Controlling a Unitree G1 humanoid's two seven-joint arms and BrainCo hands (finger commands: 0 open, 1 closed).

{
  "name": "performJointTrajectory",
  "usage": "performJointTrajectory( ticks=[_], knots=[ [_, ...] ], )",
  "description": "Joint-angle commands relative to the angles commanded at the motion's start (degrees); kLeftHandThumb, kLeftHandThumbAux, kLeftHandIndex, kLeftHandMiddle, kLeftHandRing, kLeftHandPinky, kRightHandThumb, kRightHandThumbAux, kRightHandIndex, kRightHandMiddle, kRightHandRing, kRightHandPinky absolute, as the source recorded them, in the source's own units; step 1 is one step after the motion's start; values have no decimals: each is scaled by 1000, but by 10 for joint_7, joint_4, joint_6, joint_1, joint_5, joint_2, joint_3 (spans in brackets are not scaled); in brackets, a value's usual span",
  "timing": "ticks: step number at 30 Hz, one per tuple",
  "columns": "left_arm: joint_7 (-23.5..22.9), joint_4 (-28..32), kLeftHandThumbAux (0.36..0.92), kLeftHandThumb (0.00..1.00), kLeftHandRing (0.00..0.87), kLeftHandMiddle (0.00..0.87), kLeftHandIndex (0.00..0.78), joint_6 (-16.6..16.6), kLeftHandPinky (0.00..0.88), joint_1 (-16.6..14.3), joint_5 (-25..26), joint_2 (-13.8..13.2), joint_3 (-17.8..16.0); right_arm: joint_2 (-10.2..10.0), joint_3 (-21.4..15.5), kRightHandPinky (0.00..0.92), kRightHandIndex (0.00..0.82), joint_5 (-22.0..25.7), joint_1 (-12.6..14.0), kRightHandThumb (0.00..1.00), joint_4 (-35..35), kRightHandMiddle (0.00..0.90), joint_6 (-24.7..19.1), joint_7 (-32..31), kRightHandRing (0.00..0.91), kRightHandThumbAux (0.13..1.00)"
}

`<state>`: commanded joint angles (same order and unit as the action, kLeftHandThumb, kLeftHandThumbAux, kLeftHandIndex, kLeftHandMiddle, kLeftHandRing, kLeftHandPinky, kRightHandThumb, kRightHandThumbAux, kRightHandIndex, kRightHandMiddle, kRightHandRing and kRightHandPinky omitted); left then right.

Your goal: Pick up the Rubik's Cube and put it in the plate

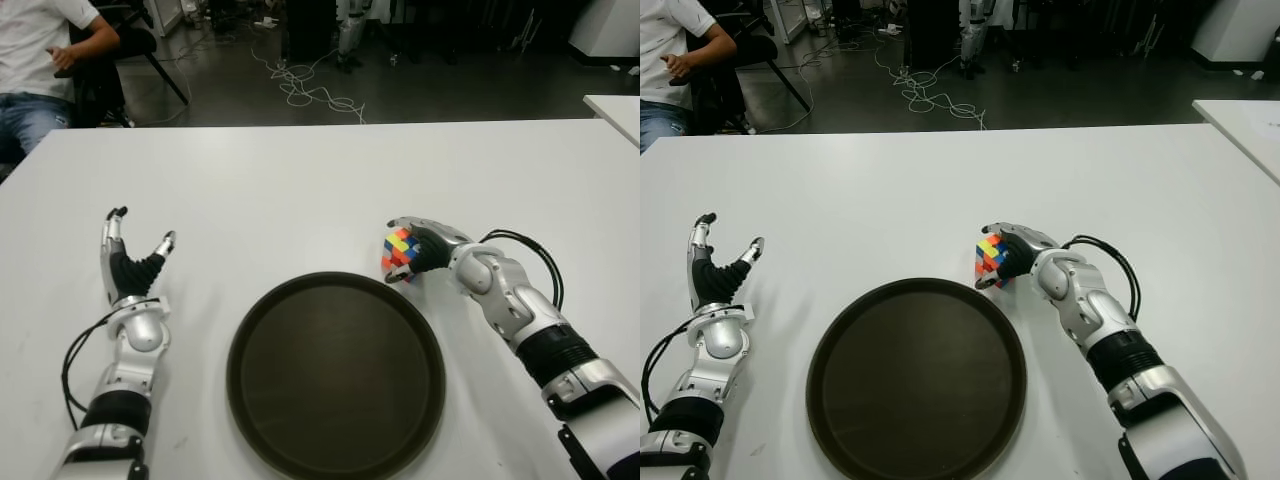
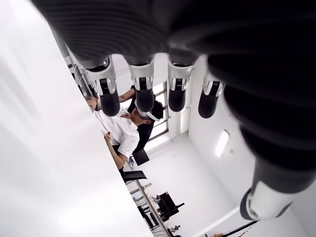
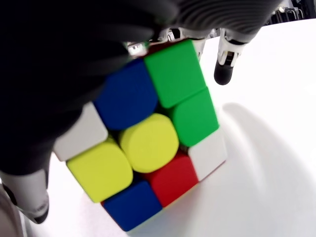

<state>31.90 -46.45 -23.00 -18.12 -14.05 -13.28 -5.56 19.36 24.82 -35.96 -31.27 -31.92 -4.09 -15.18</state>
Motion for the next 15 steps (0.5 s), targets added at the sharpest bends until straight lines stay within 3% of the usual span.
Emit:
performJointTrajectory(
  ticks=[15],
  knots=[
    [-1, -4, 658, 0, 9, 9, 7, -14, 55, -1, 11, 4, -3, 0, 11, 40, 0, -11, -5, 0, -4, 26, -3, -3, 17, 625]
  ],
)
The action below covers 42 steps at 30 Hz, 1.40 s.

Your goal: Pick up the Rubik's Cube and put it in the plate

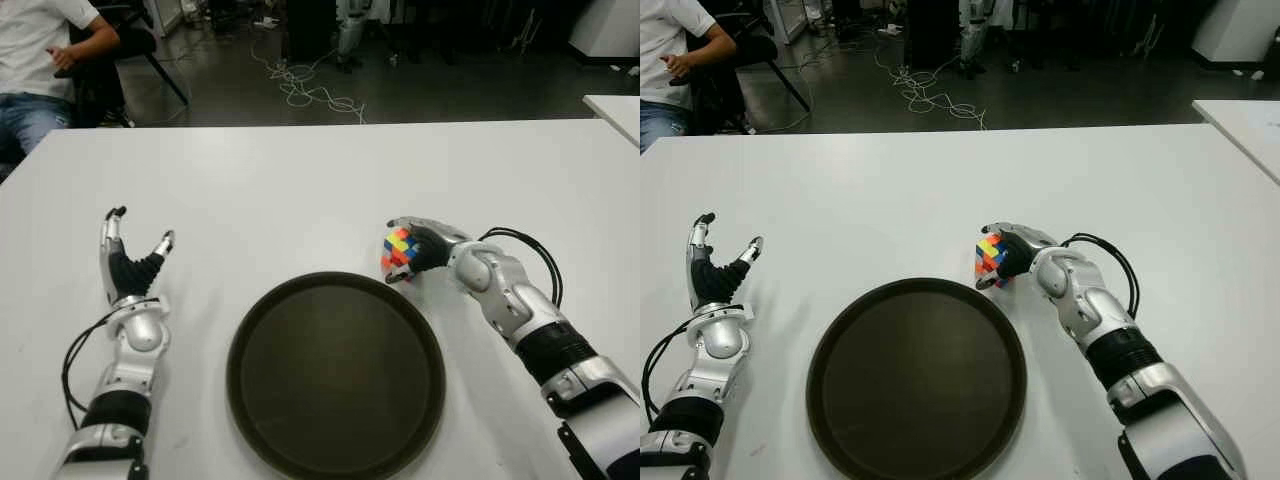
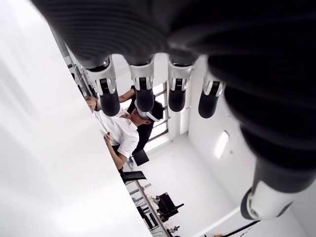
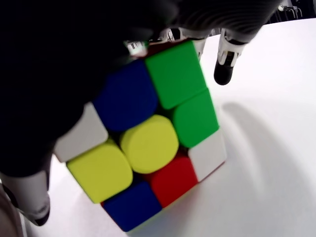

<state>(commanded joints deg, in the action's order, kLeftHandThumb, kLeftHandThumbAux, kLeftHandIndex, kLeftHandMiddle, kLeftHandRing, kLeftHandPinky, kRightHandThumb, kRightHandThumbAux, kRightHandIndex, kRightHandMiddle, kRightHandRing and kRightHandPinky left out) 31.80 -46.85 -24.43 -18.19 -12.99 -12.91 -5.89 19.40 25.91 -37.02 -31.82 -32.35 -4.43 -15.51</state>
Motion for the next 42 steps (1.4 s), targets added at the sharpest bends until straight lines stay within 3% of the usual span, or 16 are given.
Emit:
performJointTrajectory(
  ticks=[10, 28, 39, 42],
  knots=[
    [-4, 0, 645, 0, 0, 0, 0, -4, 51, 1, -1, -2, 2, -4, 3, 56, 8, 2, -3, 0, -7, 53, -5, -3, 33, 610],
    [5, 3, 684, 0, 0, 0, 3, 8, 12, 1, -9, -2, 2, -4, 1, 58, 8, 5, 1, 0, -2, 44, -4, 4, 30, 608],
    [4, 5, 678, 0, 0, 0, 9, 9, 11, 2, -12, -4, 4, -9, -3, 69, 42, 10, -4, 0, -44, 84, 48, 52, 64, 635],
    [3, 5, 685, 0, 0, 0, 7, 10, 10, 3, -13, -5, 5, -11, -13, 174, 126, 19, 0, 0, -53, 132, 66, 75, 133, 688]
  ],
)
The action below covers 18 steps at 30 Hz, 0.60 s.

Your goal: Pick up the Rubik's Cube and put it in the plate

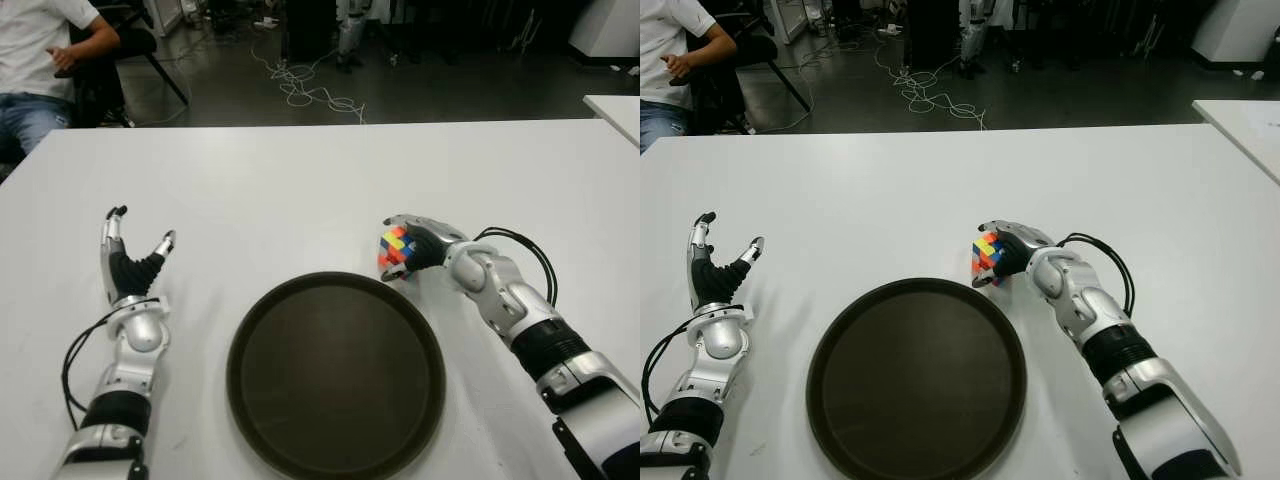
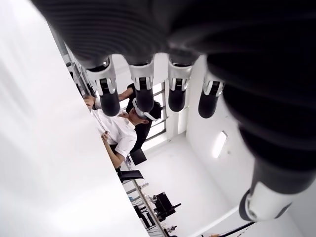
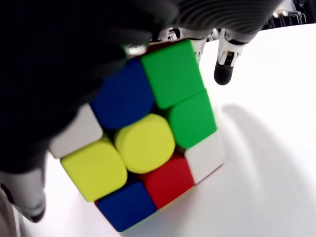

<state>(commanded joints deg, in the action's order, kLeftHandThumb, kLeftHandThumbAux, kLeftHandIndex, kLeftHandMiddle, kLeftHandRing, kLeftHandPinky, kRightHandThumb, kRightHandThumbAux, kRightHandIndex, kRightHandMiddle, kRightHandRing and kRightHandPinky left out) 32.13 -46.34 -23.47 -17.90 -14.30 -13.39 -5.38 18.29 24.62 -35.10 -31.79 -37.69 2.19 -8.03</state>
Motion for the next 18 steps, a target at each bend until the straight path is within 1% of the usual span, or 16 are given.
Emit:
performJointTrajectory(
  ticks=[2, 3, 5, 7, 8, 9, 11, 12, 13, 14, 16, 18],
  knots=[
    [0, 0, 683, 0, 0, 0, 6, 0, 11, 0, 0, 0, 0, 0, -4, 241, 170, 4, 1, 3, -7, 175, 9, 11, 189, 724],
    [0, 0, 682, 0, 0, 0, 5, 0, 12, 0, 0, 0, 0, 0, -6, 252, 178, 6, 2, 4, -10, 185, 13, 17, 201, 730],
    [0, 0, 677, 0, 0, 0, 5, 1, 17, 0, 1, 1, 0, -1, -9, 327, 230, 8, 2, 56, -14, 248, 18, 26, 274, 745],
    [-1, 1, 677, 0, 0, 0, 4, 1, 22, 0, 2, 1, -1, -2, -11, 374, 276, 10, 3, 109, -18, 297, 24, 36, 327, 748],
    [-1, 1, 679, 0, 0, 0, 4, 1, 30, 0, 3, 2, -1, -3, -12, 409, 317, 10, 3, 146, -20, 347, 26, 42, 380, 743],
    [-1, 1, 680, 0, 0, 0, 3, 2, 32, 0, 3, 2, -2, -3, -11, 422, 331, 9, 3, 159, -22, 365, 28, 48, 399, 741],
    [-2, 0, 684, 0, 0, 0, 3, 2, 36, -1, 5, 2, -2, -3, -11, 469, 376, 9, 2, 196, -26, 429, 30, 56, 460, 736],
    [-2, -1, 684, 0, 0, 0, 3, 3, 38, -1, 5, 2, -3, -4, -10, 484, 385, 8, 2, 292, -27, 452, 31, 59, 477, 735],
    [-3, -3, 684, 0, 0, 0, 3, 2, 40, -2, 6, 2, -3, -4, -11, 506, 398, 9, 2, 431, -29, 485, 32, 61, 502, 733],
    [-4, -4, 683, 0, 0, 0, 4, 2, 42, -3, 7, 2, -3, -4, -11, 530, 408, 9, 2, 521, -30, 518, 32, 63, 532, 731],
    [-6, -5, 678, 0, 0, 0, 4, 1, 44, -3, 10, 2, -4, -5, -11, 556, 417, 10, 2, 601, -33, 554, 34, 67, 566, 729],
    [-8, -5, 673, 0, 0, 0, 3, -1, 43, -3, 12, 3, -5, -6, -12, 575, 423, 11, 1, 652, -37, 584, 36, 70, 593, 727]
  ],
)
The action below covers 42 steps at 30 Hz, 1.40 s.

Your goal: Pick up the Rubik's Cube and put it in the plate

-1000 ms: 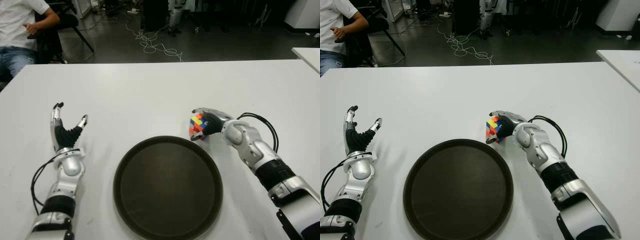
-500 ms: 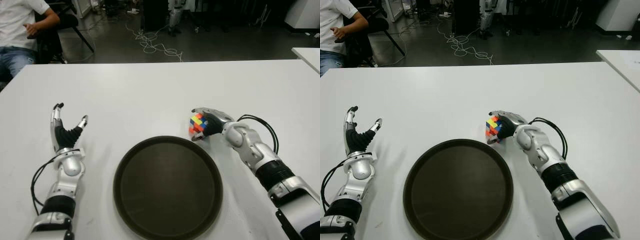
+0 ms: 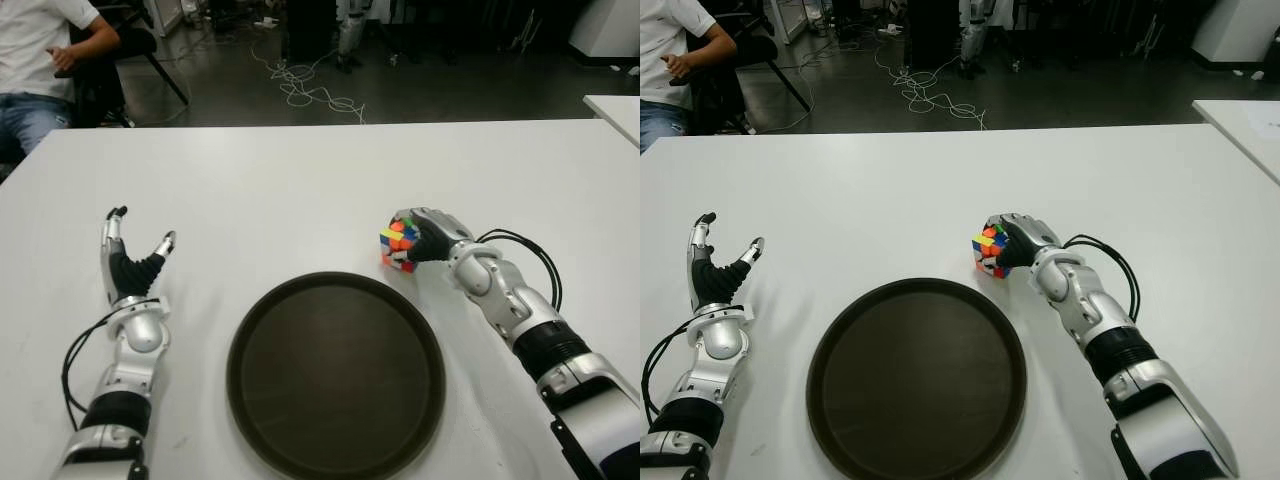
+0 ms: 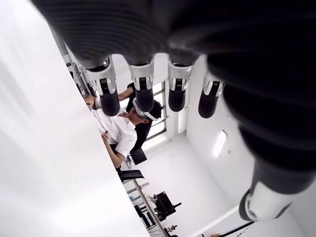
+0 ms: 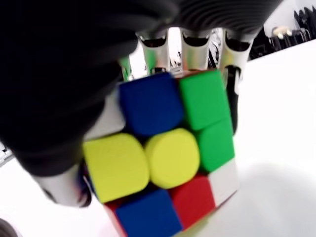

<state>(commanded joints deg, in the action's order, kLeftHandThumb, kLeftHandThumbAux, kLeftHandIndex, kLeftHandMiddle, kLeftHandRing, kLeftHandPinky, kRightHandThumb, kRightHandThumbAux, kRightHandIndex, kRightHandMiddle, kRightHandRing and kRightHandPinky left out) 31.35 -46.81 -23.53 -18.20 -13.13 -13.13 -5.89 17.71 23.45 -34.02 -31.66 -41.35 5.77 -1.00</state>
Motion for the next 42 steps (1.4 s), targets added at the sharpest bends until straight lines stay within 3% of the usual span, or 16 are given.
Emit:
performJointTrajectory(
  ticks=[8, 20, 42],
  knots=[
    [-4, 2, 675, 0, 6, 5, 0, -4, 53, 2, 5, 1, -2, -1, -2, 597, 429, 4, 1, 690, 2, 628, -1, -2, 634, 723],
    [4, -1, 704, 0, 0, 0, 16, 2, 11, 1, -3, -3, 3, -1, -4, 586, 429, 8, 1, 688, 4, 615, -5, -4, 621, 724],
    [12, 0, 683, 0, 0, 0, 16, -2, 11, 2, -14, -3, 4, 1, -6, 596, 429, 4, -1, 687, 2, 617, 2, 9, 625, 724]
  ],
)
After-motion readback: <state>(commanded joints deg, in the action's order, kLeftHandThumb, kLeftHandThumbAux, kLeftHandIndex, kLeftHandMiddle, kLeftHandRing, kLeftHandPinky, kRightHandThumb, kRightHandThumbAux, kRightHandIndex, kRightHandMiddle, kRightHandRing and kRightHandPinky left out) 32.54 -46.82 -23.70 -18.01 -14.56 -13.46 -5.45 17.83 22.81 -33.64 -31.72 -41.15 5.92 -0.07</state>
